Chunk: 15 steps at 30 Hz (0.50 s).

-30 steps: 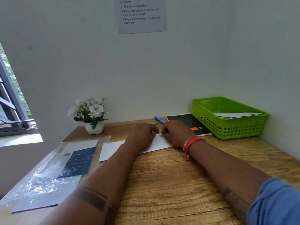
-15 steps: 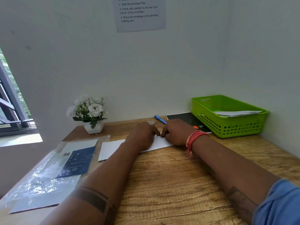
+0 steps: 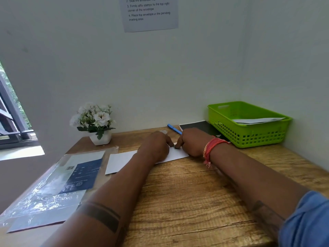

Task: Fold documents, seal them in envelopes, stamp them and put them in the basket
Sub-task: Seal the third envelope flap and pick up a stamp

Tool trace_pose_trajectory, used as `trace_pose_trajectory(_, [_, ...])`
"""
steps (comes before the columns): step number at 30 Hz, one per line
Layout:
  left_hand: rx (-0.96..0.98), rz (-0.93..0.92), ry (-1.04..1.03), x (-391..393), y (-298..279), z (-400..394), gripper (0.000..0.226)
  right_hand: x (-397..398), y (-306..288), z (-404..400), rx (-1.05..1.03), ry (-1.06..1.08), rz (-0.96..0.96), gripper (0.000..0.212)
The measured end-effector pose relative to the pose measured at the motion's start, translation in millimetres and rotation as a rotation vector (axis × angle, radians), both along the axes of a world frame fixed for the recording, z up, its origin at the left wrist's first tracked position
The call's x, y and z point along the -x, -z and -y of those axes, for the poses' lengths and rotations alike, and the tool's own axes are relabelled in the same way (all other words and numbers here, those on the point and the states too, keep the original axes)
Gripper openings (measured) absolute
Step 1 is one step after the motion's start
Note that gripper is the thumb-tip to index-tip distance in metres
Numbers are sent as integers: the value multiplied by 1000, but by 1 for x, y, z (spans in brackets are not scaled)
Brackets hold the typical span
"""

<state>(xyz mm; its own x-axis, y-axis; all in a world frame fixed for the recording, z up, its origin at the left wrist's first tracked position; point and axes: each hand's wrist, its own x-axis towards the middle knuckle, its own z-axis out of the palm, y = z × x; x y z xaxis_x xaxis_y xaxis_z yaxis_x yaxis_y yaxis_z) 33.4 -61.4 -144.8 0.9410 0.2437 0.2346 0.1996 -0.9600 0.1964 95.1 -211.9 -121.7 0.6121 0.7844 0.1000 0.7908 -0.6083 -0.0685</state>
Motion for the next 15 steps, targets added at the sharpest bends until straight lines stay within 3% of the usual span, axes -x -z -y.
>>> trace_pose_trajectory(4, [6,25,2,1,3,-1,37,-6,7,2,-122,60,4,41])
trace_pose_trajectory(15, [-5,14,9,3,2,-4,43,-7,12,-3,-190,154,-74,43])
